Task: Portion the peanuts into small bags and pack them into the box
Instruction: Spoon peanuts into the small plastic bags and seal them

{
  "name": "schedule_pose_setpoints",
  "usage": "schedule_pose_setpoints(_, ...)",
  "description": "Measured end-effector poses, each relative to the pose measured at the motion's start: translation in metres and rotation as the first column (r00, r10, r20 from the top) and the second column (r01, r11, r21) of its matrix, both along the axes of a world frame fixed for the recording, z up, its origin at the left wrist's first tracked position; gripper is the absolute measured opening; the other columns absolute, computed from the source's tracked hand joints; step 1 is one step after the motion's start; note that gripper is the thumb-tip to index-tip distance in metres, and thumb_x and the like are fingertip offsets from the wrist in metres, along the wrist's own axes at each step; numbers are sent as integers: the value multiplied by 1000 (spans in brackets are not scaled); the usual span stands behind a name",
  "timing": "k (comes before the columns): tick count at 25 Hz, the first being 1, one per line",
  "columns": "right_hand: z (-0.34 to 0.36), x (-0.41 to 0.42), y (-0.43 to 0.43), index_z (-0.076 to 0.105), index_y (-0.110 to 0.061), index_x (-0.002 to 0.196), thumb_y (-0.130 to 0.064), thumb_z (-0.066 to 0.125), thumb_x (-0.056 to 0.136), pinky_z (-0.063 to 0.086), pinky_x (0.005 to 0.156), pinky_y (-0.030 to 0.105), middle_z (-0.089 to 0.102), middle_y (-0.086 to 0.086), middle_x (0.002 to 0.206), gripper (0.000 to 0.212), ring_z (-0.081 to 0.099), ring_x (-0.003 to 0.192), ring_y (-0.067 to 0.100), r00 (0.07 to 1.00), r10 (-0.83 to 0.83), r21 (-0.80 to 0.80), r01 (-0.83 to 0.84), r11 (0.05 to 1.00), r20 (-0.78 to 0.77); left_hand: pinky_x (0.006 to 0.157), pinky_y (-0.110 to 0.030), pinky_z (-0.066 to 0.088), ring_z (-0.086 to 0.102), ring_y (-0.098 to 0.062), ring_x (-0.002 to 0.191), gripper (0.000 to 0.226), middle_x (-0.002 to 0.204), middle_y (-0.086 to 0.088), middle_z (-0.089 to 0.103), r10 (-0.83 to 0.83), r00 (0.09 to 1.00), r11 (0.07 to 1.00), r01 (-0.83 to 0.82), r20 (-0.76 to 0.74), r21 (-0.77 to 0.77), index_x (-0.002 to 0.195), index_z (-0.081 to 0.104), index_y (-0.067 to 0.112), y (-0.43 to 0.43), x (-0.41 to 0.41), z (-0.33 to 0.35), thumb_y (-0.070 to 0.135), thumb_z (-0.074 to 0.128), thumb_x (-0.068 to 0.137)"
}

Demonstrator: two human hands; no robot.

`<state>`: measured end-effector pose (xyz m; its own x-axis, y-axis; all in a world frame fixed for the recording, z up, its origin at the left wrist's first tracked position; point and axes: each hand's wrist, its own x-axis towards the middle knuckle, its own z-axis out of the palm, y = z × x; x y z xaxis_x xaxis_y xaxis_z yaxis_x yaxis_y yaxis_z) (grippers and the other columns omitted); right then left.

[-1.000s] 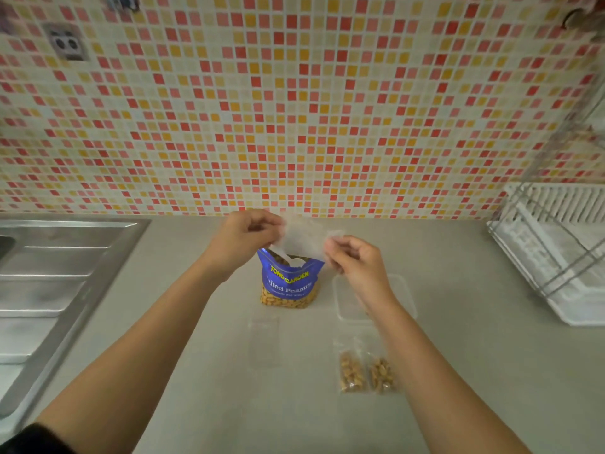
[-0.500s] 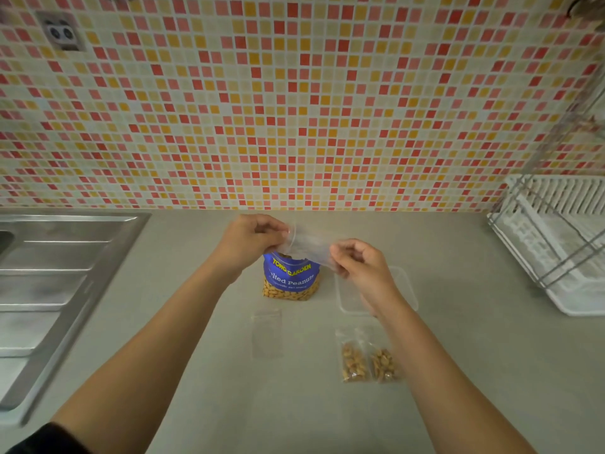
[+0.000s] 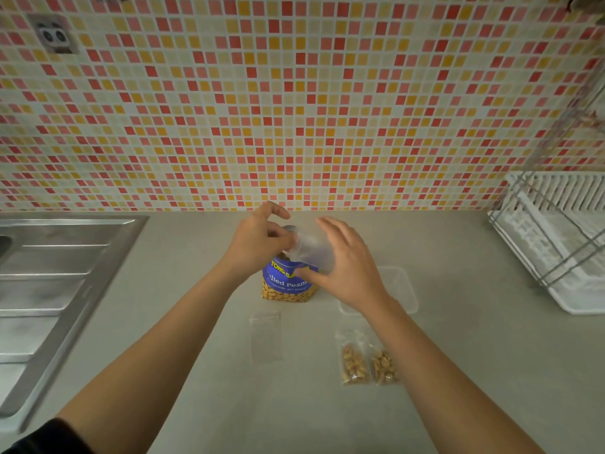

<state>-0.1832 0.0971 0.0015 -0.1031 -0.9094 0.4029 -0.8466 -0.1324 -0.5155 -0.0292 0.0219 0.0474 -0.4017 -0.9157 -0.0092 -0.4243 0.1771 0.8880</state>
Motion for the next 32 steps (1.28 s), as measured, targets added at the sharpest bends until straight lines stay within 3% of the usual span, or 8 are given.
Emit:
schedule_pose_setpoints(10,-6,-8,-15,61,-17,115,-41,78,66,45,86,23,66,-3,109,56,59,98,13,990,27,-125,-9,992,139,60,-14,48,67,-9,73,22,86,-1,72,-2,1000,997,3,18,-73,105,58,14,-9,-5,-7,26,61,87)
schedule_pose_setpoints(13,-7,-15,-19,61,-17,115,-41,75,68,46,84,16,65,-7,105,54,59,94,6,962,24,-125,11,992,274,81,-25,45,57,-21,102,38,117,-6,57,205,937,928,-95,282,-361,114,58,11,-40,5,-17,38,57,88)
schedule_pose_setpoints(16,-11,-17,-26,60,-20,117,-43,75,68,47,84,13,65,-7,108,55,60,96,7,906,-17,-81,57,995,423,87,-37,45,53,-29,108,50,122,-15,54,198,797,978,-125,571,-164,120,53,5,-65,13,-33,42,56,87)
schedule_pose_setpoints(20,-18,-20,-34,59,-22,118,-43,76,70,44,76,3,64,-8,110,54,61,94,6,808,-110,35,110,993,578,63,-28,44,54,-21,77,21,83,-9,63,225,948,974,-224,225,-32,89,62,7,-70,10,-43,27,63,85)
schedule_pose_setpoints(23,-28,-20,-35,59,-21,117,-41,75,73,45,71,4,63,-10,106,51,60,91,7,789,-136,132,70,989,599,70,-32,47,53,-18,67,12,70,-8,59,123,992,982,-116,-38,151,82,66,11,-64,5,-39,22,62,86)
schedule_pose_setpoints(26,-41,-17,-34,61,-22,114,-46,74,69,45,69,6,65,-11,97,53,62,87,5,771,-146,186,36,982,620,63,-19,43,54,-4,55,15,70,-8,63,77,995,991,-69,64,-111,83,69,16,-58,6,-32,25,58,89)
schedule_pose_setpoints(29,-51,-21,-35,60,-23,113,-45,73,72,45,70,8,70,-5,99,49,63,88,5,747,-162,221,21,975,645,56,-23,35,51,-15,58,21,68,-9,63,108,966,917,-6,234,-399,86,70,7,-57,9,-27,23,57,90)
schedule_pose_setpoints(32,-55,-24,-35,60,-25,112,-44,71,76,46,71,12,69,-6,101,42,63,90,5,751,-177,252,14,968,636,59,-29,37,50,-25,62,26,64,-11,62,121,924,929,23,362,-369,80,68,2,-53,3,-44,22,54,90)
